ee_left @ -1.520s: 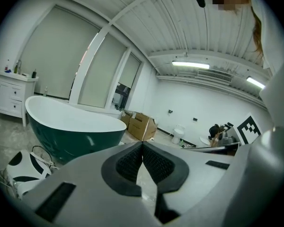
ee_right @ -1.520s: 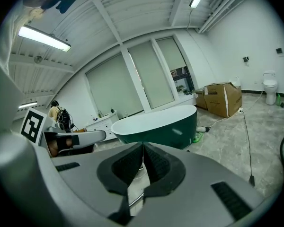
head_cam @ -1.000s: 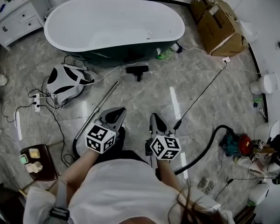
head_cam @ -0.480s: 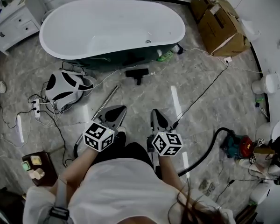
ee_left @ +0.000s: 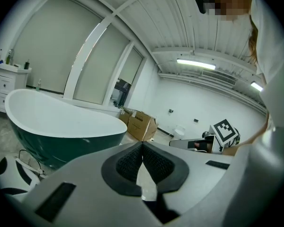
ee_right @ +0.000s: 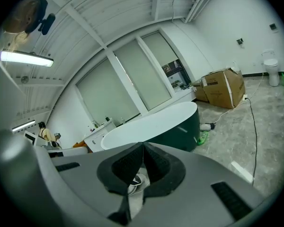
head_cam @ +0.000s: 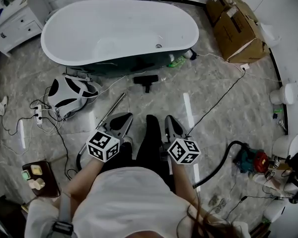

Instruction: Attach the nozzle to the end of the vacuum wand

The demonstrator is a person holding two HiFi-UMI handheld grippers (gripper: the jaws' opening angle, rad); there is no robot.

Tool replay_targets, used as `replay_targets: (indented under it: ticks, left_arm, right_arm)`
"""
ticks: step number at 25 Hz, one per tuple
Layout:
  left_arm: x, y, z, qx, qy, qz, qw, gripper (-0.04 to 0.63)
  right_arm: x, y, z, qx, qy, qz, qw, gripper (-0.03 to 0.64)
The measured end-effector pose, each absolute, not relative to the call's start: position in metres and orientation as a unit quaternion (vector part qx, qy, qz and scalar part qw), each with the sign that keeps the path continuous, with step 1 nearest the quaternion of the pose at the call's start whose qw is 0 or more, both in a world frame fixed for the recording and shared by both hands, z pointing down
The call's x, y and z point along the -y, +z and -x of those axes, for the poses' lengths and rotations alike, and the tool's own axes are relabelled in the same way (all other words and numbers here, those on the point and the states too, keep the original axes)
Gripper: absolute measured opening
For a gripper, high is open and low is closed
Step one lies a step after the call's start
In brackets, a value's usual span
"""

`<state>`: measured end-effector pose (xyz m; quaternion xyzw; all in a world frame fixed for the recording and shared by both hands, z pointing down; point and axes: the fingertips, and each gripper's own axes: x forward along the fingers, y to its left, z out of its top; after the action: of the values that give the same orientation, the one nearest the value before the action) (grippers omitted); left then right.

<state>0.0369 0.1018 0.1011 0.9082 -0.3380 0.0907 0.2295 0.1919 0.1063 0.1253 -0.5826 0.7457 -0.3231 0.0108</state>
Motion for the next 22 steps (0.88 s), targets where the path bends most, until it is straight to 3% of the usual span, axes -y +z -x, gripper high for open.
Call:
replay_targets:
  ticks: [11, 22]
  left_arm:
    - [-0.030, 0.098, -0.095, 0.390, 0.065, -0.888, 0.234, 0.008]
    - [0.012, 0.107, -0.108, 0.458, 0.067, -0.853, 0.243, 0.008]
  right_arm:
    - [-0.021, 0.103, -0.220, -0.813, -0.301, 0.498, 0.005, 0.015]
    - [0.032, 0.111, -0.249, -0.833, -0.298, 0.465, -0.022, 0.015]
